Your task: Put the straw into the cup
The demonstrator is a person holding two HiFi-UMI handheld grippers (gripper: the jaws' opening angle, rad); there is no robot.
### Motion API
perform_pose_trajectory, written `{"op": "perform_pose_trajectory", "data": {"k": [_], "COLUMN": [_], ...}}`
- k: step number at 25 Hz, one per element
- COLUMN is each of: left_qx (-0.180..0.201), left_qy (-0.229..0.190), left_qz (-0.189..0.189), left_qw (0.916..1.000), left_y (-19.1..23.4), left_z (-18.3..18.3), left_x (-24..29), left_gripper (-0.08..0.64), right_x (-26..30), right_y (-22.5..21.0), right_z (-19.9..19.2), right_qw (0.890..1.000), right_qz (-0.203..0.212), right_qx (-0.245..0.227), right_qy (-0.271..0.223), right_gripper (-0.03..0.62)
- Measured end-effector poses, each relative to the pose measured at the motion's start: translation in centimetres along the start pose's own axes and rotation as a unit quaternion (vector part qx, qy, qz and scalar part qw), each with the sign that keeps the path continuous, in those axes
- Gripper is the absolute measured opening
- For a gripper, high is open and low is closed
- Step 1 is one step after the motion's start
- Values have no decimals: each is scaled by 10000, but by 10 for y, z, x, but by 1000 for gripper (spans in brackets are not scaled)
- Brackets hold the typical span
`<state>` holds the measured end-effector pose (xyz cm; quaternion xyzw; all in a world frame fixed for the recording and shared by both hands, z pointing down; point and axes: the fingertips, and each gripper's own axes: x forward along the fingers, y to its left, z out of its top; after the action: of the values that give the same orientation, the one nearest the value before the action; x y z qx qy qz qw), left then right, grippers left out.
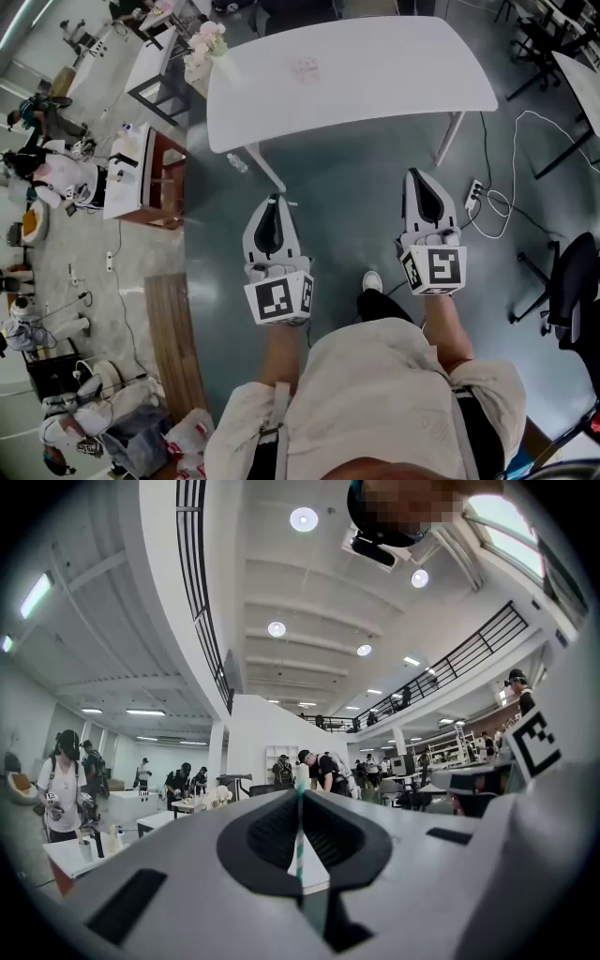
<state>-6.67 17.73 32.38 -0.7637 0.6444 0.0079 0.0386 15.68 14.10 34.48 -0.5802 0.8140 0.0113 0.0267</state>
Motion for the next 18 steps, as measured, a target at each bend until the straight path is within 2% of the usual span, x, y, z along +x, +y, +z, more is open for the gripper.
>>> {"op": "perform_pose_trajectory", "data": {"k": [9,13,18], "left_qx": [81,59,74], "left_qy": [63,102,67], "left_qz": [2,-8,-29], "left_qw": [9999,9999,9999], "left_y": [-22,-37,-40], "left_z": [-5,-2,2], "left_x": [102,129,144], "left_gripper": [14,14,14], "right_x": [79,96,111], "right_y": [-73,-96,-103], "right_z": [-9,-5,5], "right_qw": [9999,9999,9999], "right_qz": [8,80,111], "right_qx": [109,80,17], "right_qy": [8,7,-94], "right_gripper": [2,2,2]}}
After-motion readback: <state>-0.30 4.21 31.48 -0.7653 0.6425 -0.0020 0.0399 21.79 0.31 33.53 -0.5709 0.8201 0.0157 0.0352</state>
